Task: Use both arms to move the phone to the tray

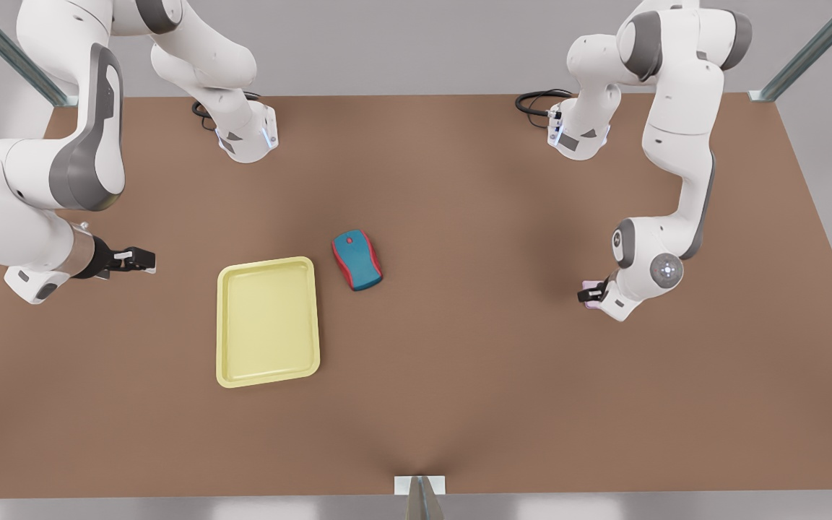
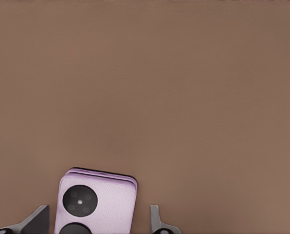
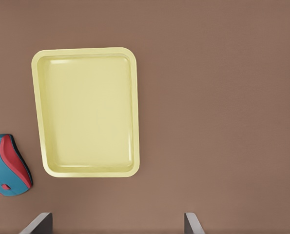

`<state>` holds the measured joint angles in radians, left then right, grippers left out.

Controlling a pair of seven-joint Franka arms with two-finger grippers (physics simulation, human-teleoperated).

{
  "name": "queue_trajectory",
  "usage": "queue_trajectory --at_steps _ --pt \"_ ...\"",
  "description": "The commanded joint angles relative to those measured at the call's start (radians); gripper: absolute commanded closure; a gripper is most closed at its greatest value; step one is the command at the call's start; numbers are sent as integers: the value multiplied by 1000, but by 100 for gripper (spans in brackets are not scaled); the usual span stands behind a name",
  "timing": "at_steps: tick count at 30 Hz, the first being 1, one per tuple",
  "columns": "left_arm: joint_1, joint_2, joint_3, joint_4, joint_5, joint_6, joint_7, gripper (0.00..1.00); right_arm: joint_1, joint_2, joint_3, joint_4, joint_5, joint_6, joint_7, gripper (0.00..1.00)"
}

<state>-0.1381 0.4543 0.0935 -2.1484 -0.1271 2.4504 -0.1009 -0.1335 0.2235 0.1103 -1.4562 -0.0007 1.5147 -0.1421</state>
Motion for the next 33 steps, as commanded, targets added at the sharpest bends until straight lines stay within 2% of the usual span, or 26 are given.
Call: queue_trajectory --at_steps 1,7,13,25,26,27,28,33 --pt "0 3 0 1 4 18 -57 0 0 -1 0 0 1 -1 -11 0" --pt "0 4 0 -2 4 1 29 0 0 -1 0 0 1 -1 -13 0" --pt "2 4 0 -7 7 -5 288 0 0 -1 -1 -1 1 -1 -13 0" --pt "15 33 0 -4 -3 12 213 0 0 0 -1 -1 1 -1 -13 0" --pt "15 32 0 -2 -3 12 210 5 0 0 -1 0 1 -1 -13 0" --pt "15 32 0 -2 -3 10 194 31 0 -1 -1 -1 1 -1 -13 0" --pt "15 32 0 -2 -3 10 190 35 -1 -1 -1 -1 1 -1 -13 0" --pt "14 20 0 1 -3 -2 164 33 -1 0 -1 -1 1 -1 -13 0"
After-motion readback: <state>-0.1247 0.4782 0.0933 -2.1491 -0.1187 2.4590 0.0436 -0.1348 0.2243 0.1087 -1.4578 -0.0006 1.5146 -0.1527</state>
